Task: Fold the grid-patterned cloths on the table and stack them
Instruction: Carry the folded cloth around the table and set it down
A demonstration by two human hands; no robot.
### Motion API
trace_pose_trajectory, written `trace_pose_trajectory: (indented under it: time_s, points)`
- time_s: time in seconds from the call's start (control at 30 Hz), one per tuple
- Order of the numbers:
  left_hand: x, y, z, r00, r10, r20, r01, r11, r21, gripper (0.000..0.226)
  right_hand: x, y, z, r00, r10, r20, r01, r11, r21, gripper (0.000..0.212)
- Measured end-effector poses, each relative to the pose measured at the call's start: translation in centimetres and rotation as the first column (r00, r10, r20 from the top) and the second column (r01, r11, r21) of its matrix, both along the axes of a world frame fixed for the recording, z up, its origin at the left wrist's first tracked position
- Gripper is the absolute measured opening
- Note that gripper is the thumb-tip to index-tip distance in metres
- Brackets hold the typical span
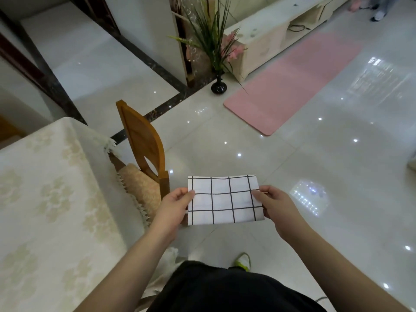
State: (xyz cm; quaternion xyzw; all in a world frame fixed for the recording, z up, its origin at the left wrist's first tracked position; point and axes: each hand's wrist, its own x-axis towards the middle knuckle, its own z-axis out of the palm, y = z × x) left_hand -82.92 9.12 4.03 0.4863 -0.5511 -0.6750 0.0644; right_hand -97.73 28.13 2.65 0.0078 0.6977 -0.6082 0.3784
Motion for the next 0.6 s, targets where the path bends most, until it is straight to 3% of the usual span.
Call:
trace_pose_trajectory:
  time_s: [0.4,0.6]
  points:
    - [-7.6,-4.8,-1.0,0.995,0.092,0.034,-0.092,0.996,0.012,0.014,-10.0,-6.2,-0.4,0.996,0.079,0.033,-0.080,0.996,0.026,0.007]
    - [-11.9,-10.5,-2.5,0.989,0.149,-0.025,-0.150,0.987,-0.055,0.014,-15.2,-13.0,-0.3,0.990,0.143,0.000,-0.142,0.988,0.057,0.010]
